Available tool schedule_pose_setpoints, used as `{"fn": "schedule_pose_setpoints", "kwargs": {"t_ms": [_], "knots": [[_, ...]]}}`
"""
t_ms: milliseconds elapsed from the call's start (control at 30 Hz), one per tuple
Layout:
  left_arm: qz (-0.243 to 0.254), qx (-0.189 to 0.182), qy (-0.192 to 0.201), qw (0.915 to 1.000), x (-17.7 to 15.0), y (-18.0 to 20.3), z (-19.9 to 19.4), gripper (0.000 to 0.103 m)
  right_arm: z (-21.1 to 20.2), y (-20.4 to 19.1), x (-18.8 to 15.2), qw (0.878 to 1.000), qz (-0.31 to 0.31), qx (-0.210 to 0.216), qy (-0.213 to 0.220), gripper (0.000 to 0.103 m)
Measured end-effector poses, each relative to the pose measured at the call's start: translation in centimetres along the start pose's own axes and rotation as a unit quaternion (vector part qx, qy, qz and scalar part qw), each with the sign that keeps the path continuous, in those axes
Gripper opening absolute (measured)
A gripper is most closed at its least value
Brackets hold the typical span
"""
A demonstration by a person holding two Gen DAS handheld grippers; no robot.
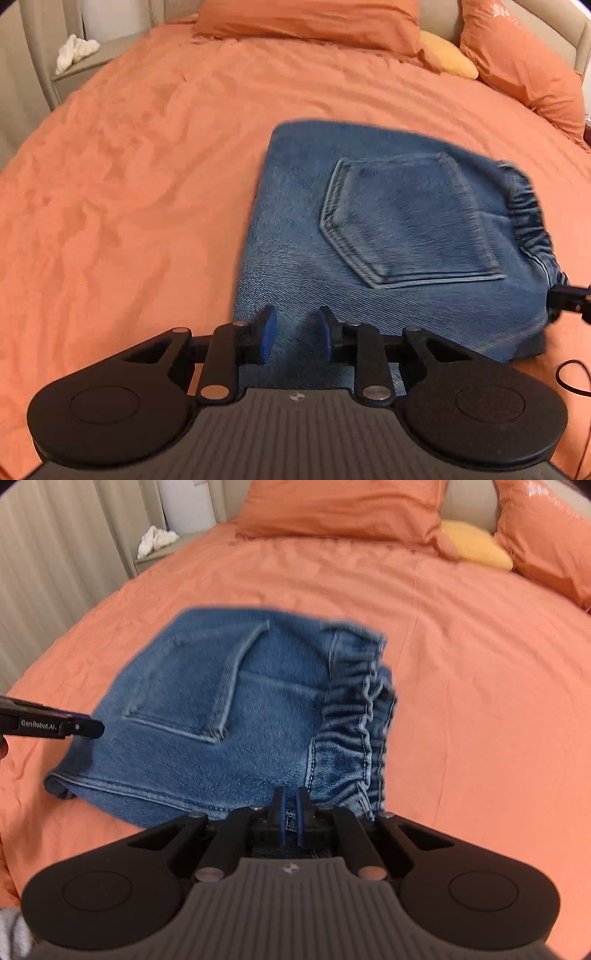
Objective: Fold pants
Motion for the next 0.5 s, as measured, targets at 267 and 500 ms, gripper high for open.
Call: {"fn": "schedule_pose_setpoints", "kwargs": {"t_ms": [267,500], "knots": [[0.058,0.059,0.123,0.9890,-1.2,4.0,-13.2,0.049,-12.6,-2.9,0.6,0.993,-0.039,-0.015,0.111,0.037],[0.066,0.090,0.228,0.9672,-4.1,8.2,-23.5,0.085,-23.9,-6.0,-2.5,0.975,-0.059,-0.014,0.216,0.068]]}}
Point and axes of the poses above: each gripper's, at about its wrist camera, not at the fingertips, and z roughly the way its jaws point, y to its right, x to its top, the point moved 2 cm from there along z, roughly the way its jaws point, and after that the axes turned 1 degree about -z, right-handed, at the moved point
